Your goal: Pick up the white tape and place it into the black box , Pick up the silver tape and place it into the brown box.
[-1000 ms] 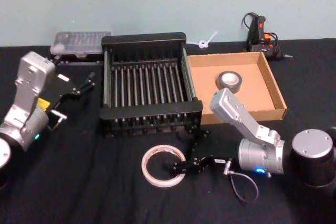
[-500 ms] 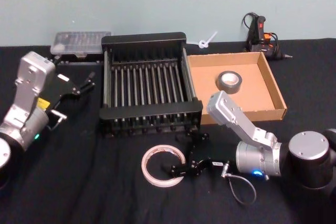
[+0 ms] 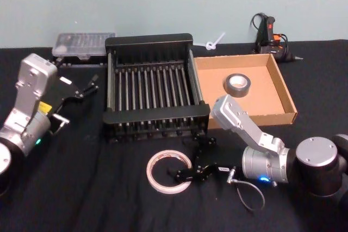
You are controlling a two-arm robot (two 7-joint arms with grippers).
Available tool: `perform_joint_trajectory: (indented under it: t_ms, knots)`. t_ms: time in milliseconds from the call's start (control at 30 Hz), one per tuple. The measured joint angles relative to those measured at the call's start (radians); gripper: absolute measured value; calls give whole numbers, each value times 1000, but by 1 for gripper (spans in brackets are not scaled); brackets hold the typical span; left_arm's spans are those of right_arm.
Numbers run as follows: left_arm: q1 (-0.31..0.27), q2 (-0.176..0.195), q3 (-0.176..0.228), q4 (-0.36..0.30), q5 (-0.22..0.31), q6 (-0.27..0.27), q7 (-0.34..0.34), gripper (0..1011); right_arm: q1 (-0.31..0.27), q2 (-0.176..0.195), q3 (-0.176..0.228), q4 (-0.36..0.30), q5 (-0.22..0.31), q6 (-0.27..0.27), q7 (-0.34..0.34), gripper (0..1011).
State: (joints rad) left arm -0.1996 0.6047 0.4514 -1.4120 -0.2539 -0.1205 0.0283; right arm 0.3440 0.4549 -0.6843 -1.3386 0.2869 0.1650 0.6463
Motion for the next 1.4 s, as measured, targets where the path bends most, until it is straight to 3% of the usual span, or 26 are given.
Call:
perform_joint_trajectory:
  t_ms: [600, 1067, 1167, 1400]
  knots:
    - [0, 0, 0, 0, 0, 0, 0, 1001, -3, -1, -1, -2, -13, -4, -8, 989]
    - [0, 0, 0, 0, 0, 0, 0, 1001, -3, -1, 0, -2, -11, -4, -6, 647]
    - [0, 0, 0, 0, 0, 0, 0, 1001, -3, -1, 0, -2, -11, -4, -6, 502]
    - [0, 0, 0, 0, 0, 0, 0, 1001, -3, -1, 0, -2, -10, -4, -5, 300]
